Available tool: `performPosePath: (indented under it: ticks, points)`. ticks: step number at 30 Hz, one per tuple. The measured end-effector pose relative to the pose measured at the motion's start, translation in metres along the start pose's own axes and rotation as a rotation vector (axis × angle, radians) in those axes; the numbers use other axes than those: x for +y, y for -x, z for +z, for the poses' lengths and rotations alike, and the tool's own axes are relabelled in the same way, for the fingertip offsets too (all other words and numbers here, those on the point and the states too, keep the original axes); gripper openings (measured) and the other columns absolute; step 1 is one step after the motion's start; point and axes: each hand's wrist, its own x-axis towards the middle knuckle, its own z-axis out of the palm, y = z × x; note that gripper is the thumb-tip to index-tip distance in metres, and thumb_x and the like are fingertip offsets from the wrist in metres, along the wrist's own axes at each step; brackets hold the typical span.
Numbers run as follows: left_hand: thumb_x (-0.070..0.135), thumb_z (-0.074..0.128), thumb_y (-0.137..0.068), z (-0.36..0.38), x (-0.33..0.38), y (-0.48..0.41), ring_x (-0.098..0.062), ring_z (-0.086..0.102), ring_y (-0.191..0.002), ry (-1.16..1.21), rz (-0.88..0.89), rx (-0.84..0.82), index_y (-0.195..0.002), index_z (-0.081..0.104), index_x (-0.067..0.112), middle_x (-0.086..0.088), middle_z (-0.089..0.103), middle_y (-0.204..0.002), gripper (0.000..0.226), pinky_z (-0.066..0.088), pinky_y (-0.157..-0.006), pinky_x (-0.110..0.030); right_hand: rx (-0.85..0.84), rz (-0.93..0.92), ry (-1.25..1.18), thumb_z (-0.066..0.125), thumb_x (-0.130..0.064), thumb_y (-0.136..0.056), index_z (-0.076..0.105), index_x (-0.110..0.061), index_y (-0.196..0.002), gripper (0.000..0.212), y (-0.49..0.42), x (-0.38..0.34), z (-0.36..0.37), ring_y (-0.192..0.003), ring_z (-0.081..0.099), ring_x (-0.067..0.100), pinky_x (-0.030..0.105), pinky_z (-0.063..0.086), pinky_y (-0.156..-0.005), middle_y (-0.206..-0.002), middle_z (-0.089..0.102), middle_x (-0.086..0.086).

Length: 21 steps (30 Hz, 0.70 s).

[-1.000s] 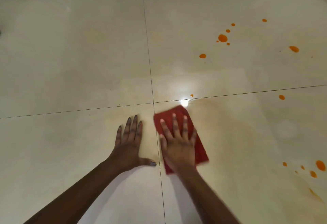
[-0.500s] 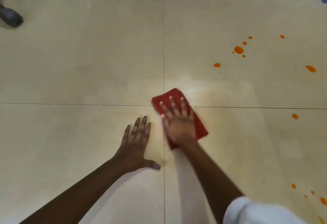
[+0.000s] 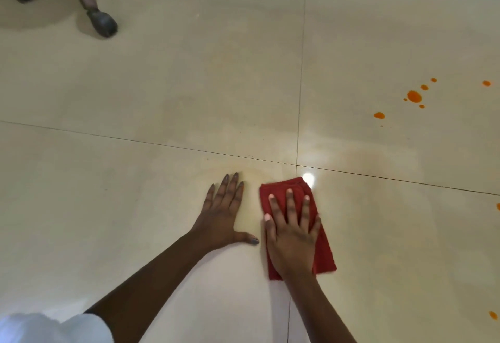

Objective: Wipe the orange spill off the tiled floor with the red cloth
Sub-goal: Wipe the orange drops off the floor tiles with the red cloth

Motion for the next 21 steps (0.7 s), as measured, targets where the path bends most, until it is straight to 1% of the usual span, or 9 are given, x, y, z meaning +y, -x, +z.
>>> performPosePath:
  ticks: [4, 6, 9, 11, 12, 14, 18, 19, 21]
  points:
    - [0.100, 0.022, -0.041, 0.002, -0.037, 0.030, -0.018, -0.046, -0.129, 0.082, -0.207, 0.045, -0.142, -0.028, 0.015, -0.001, -0.045, -0.142, 0.141, -0.021, -0.110, -0.040, 0.038, -0.179, 0.044, 0.024, -0.047, -0.093, 0.043, -0.035, -0.138, 0.050, 0.007, -0.026, 0.001, -0.138, 0.030, 0.033, 0.058, 0.025, -0.105, -0.149, 0.036, 0.001]
    - [0.101, 0.014, -0.036, 0.002, -0.058, 0.044, -0.017, -0.045, -0.129, 0.115, -0.288, 0.057, -0.140, -0.030, 0.015, -0.001, -0.045, -0.141, 0.142, -0.022, -0.110, -0.039, 0.026, -0.295, 0.076, 0.029, -0.046, -0.092, 0.046, -0.036, -0.135, 0.047, 0.009, -0.046, 0.002, -0.135, 0.036, 0.035, 0.061, 0.029, -0.101, -0.146, 0.042, 0.002]
    - [0.103, 0.007, -0.032, -0.001, -0.076, 0.053, -0.019, -0.044, -0.129, 0.102, -0.307, 0.049, -0.136, -0.033, 0.016, -0.003, -0.043, -0.144, 0.141, -0.022, -0.110, -0.038, -0.028, -0.445, 0.063, 0.027, -0.048, -0.093, 0.039, -0.041, -0.138, 0.047, -0.013, -0.084, 0.009, -0.139, 0.027, 0.035, 0.063, 0.019, -0.105, -0.149, 0.038, 0.001]
    - [0.102, 0.015, -0.034, -0.004, -0.082, 0.048, -0.017, -0.046, -0.129, 0.094, -0.300, 0.047, -0.135, -0.035, 0.015, -0.003, -0.044, -0.144, 0.142, -0.024, -0.109, -0.036, -0.075, -0.493, 0.054, 0.018, -0.052, -0.095, 0.021, -0.046, -0.143, 0.048, -0.056, -0.105, 0.007, -0.145, 0.005, 0.034, 0.060, 0.003, -0.110, -0.157, 0.016, -0.001]
    - [0.100, 0.018, -0.035, -0.006, -0.085, 0.044, -0.016, -0.045, -0.129, 0.101, -0.296, 0.047, -0.136, -0.035, 0.015, -0.001, -0.044, -0.144, 0.143, -0.025, -0.109, -0.035, -0.104, -0.466, 0.072, 0.014, -0.053, -0.095, 0.010, -0.048, -0.144, 0.049, -0.084, -0.109, 0.002, -0.144, -0.007, 0.032, 0.059, -0.002, -0.111, -0.159, 0.004, -0.003]
    - [0.101, 0.025, -0.034, -0.007, -0.091, 0.037, -0.015, -0.043, -0.131, 0.134, -0.291, 0.058, -0.140, -0.031, 0.014, 0.000, -0.043, -0.145, 0.148, -0.024, -0.110, -0.035, -0.115, -0.298, 0.082, 0.013, -0.053, -0.096, 0.002, -0.048, -0.144, 0.050, -0.138, -0.098, -0.011, -0.143, -0.014, 0.031, 0.057, -0.002, -0.112, -0.159, -0.007, -0.004]
    - [0.101, 0.026, -0.038, -0.003, -0.095, 0.036, -0.011, -0.044, -0.131, 0.151, -0.276, 0.100, -0.139, -0.032, 0.017, 0.002, -0.044, -0.145, 0.143, -0.029, -0.108, -0.032, 0.000, 0.078, -0.013, 0.018, -0.050, -0.097, 0.008, -0.046, -0.146, 0.050, -0.137, -0.050, -0.017, -0.145, -0.008, 0.029, 0.057, 0.002, -0.113, -0.159, -0.001, -0.003]
    - [0.100, 0.024, -0.039, -0.001, -0.094, 0.036, -0.011, -0.044, -0.131, 0.146, -0.280, 0.117, -0.137, -0.033, 0.018, 0.003, -0.045, -0.144, 0.140, -0.030, -0.106, -0.031, 0.054, 0.089, 0.009, 0.021, -0.048, -0.097, 0.014, -0.044, -0.146, 0.050, -0.109, -0.055, -0.012, -0.145, -0.002, 0.032, 0.059, 0.006, -0.112, -0.159, 0.006, 0.000]
    - [0.098, 0.025, -0.041, 0.000, -0.093, 0.035, -0.013, -0.042, -0.133, 0.152, -0.281, 0.142, -0.137, -0.032, 0.018, 0.002, -0.042, -0.145, 0.137, -0.030, -0.107, -0.032, 0.081, -0.078, -0.026, 0.028, -0.046, -0.093, 0.032, -0.039, -0.142, 0.050, -0.064, -0.089, 0.001, -0.141, 0.019, 0.038, 0.063, 0.018, -0.107, -0.154, 0.027, 0.005]
